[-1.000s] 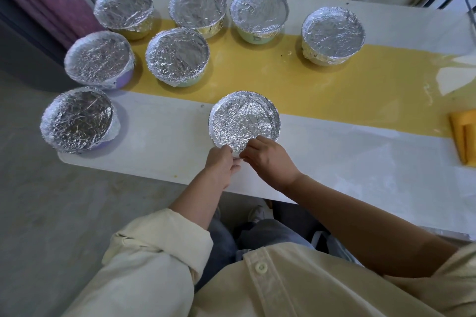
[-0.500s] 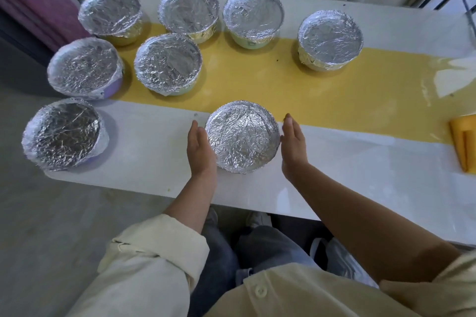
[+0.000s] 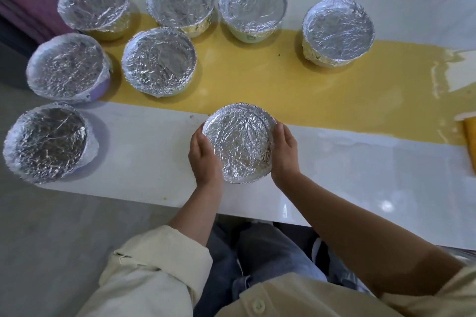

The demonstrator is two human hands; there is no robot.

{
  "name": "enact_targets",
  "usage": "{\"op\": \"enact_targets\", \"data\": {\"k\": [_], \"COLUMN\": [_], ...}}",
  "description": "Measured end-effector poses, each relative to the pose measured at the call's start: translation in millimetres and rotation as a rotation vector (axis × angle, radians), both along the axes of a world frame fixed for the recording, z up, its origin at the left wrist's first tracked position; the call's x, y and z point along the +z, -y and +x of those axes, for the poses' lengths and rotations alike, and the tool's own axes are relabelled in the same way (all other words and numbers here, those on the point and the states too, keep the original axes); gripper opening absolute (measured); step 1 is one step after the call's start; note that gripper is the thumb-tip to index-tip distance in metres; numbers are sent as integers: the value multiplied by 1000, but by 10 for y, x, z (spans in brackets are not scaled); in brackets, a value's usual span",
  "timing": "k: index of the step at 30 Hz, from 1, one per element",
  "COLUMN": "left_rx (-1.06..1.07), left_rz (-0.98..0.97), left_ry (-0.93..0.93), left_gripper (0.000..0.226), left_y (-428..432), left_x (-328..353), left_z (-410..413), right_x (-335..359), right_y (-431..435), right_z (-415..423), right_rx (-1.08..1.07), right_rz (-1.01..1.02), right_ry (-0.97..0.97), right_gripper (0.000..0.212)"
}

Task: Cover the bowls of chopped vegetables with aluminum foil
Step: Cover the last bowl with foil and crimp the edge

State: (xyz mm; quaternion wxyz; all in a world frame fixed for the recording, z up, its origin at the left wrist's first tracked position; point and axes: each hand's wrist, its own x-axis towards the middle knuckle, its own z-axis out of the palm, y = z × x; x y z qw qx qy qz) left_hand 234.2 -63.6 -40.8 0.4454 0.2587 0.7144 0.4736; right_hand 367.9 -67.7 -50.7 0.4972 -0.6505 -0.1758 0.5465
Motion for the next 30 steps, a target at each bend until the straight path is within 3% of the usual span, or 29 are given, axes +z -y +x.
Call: {"op": "enact_targets", "data": {"k": [3, 7, 10, 15, 21, 26, 30], "left_rx": [-76, -195, -229, -221, -225, -246, -212], "left_rz": [-53, -41, -44, -51, -21, -32, -88], "left_ry": [78, 50, 3, -77, -163, -56, -10], "left_gripper": [31, 39, 33, 36, 31, 26, 27], "left_y": [-12, -87, -171, -198, -220, -221, -236], "left_x": [-3, 19, 42, 5, -38, -35, -13], "left_z": [-80, -168, -160, -143, -130, -154, -146], "right_x": [44, 139, 210, 186, 195, 203, 175], "right_y": [-17, -205, -452, -648, -654, -651, -646], "right_z": [137, 261, 302, 280, 244, 260, 264], "right_rx": [66, 201, 430, 662, 641, 695, 620], "right_rz": [16, 95, 151, 118, 84, 94, 89], "right_ry": [-69, 127, 269, 236, 238, 274, 279], "right_gripper": [30, 37, 38, 31, 24, 29, 28]}}
